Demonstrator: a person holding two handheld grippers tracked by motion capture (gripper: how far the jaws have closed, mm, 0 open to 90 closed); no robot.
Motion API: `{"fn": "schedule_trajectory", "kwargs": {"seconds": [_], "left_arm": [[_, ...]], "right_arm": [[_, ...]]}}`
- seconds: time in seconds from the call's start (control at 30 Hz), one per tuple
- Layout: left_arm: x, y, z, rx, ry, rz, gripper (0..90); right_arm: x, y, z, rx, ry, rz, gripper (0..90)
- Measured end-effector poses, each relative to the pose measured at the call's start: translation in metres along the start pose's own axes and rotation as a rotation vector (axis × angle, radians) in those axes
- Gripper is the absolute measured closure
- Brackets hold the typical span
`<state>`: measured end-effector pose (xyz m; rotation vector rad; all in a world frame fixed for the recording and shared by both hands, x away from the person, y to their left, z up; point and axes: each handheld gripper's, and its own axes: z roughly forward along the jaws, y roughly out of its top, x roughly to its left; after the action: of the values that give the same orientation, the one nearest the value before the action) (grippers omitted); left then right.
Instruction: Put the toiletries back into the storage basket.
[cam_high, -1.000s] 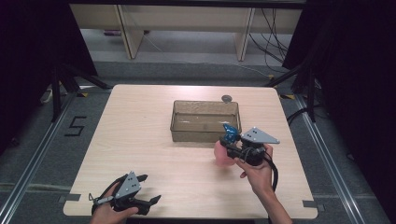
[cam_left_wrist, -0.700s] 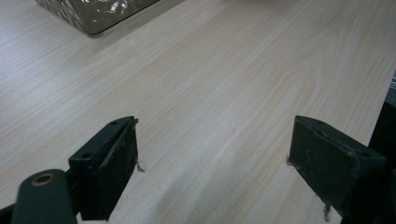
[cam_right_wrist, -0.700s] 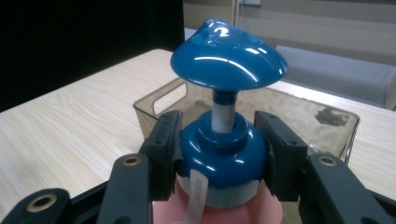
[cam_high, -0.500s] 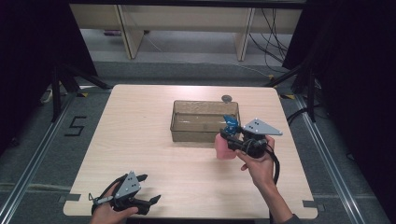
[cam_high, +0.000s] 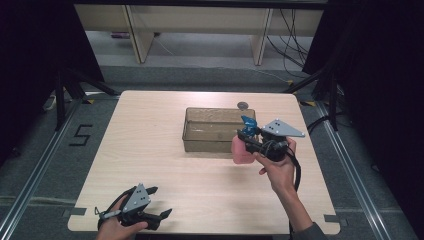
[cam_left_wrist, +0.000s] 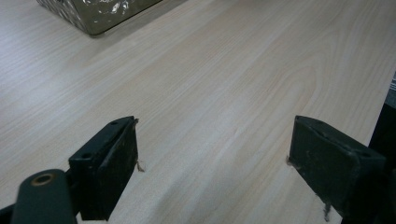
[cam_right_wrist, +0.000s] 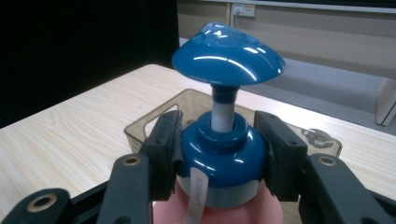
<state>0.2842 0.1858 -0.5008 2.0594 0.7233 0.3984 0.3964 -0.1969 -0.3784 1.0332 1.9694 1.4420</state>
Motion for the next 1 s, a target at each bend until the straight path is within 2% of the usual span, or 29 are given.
{"fn": "schedule_trajectory", "kwargs": {"seconds": [0.03, 0.07, 0.13, 0.17, 0.23, 0.27, 0.33, 0.37, 0.4, 0.5, 0.53, 0.57, 0.6, 0.67, 0.7, 0.73, 0.8, 0.83, 0.93, 0.97, 1.0], "left_arm": [[0.000, 0.000, 0.000, 0.002, 0.002, -0.002, 15.2], [0.001, 0.000, -0.001, 0.018, 0.006, 0.015, 15.2], [0.000, 0.000, 0.000, 0.010, -0.001, 0.007, 15.1], [0.000, 0.000, 0.000, 0.011, -0.007, 0.006, 15.1], [0.000, 0.000, 0.000, 0.006, 0.000, 0.002, 15.1], [0.000, 0.000, 0.000, 0.008, -0.001, 0.005, 15.1], [0.002, 0.000, -0.001, 0.028, 0.007, 0.030, 15.1], [0.001, 0.000, 0.000, 0.015, 0.002, 0.014, 15.1], [0.001, 0.000, 0.000, 0.006, -0.003, 0.003, 15.1], [0.000, 0.000, 0.001, 0.005, -0.004, 0.008, 15.1], [0.001, 0.001, 0.001, 0.012, -0.012, 0.009, 15.1], [0.001, 0.001, 0.001, 0.010, -0.010, 0.007, 15.1], [0.000, 0.000, 0.001, 0.006, -0.005, 0.006, 15.1], [0.001, 0.000, 0.001, 0.013, -0.011, 0.008, 15.2], [0.001, 0.000, 0.000, 0.013, -0.001, 0.014, 15.2], [0.001, 0.001, 0.001, 0.006, -0.007, 0.006, 15.2], [0.001, 0.001, 0.001, 0.012, -0.003, 0.013, 15.2], [0.001, 0.001, 0.001, 0.014, -0.015, 0.009, 15.2], [0.001, 0.001, 0.001, 0.012, -0.005, 0.012, 15.2], [0.002, 0.001, 0.001, 0.020, -0.012, 0.014, 15.2], [0.001, 0.001, 0.001, 0.016, -0.015, 0.010, 15.2]], "right_arm": [[0.000, 0.001, 0.000, -0.002, -0.006, 0.017, 53.6], [-0.001, 0.002, 0.000, -0.005, -0.006, 0.003, 53.6], [-0.003, 0.005, 0.000, 0.000, -0.018, -0.006, 53.6], [-0.003, 0.006, 0.002, -0.009, -0.004, -0.002, 53.6], [-0.007, 0.009, 0.004, -0.024, -0.022, -0.013, 53.6], [-0.007, 0.010, 0.004, -0.014, -0.019, 0.016, 53.6], [-0.010, 0.014, 0.004, -0.015, -0.023, 0.014, 53.6], [-0.012, 0.015, 0.005, -0.020, -0.028, 0.002, 53.6], [-0.012, 0.017, 0.005, -0.020, -0.026, 0.016, 53.6], [-0.016, 0.022, 0.006, -0.029, -0.039, 0.009, 53.6], [-0.017, 0.023, 0.007, -0.032, -0.041, 0.024, 53.6], [-0.019, 0.025, 0.007, -0.037, -0.047, 0.005, 53.6], [-0.020, 0.026, 0.009, -0.037, -0.041, 0.026, 53.6], [-0.022, 0.028, 0.010, -0.032, -0.052, 0.015, 53.6], [-0.022, 0.028, 0.010, -0.027, -0.056, 0.028, 53.6], [-0.024, 0.029, 0.012, -0.037, -0.054, 0.012, 53.6], [-0.025, 0.028, 0.014, -0.033, -0.058, 0.031, 53.6], [-0.026, 0.028, 0.015, -0.037, -0.069, 0.017, 53.6], [-0.027, 0.028, 0.019, -0.037, -0.063, 0.041, 53.6], [-0.028, 0.029, 0.021, -0.039, -0.065, 0.028, 53.6], [-0.028, 0.029, 0.022, -0.033, -0.064, 0.040, 53.6]]}}
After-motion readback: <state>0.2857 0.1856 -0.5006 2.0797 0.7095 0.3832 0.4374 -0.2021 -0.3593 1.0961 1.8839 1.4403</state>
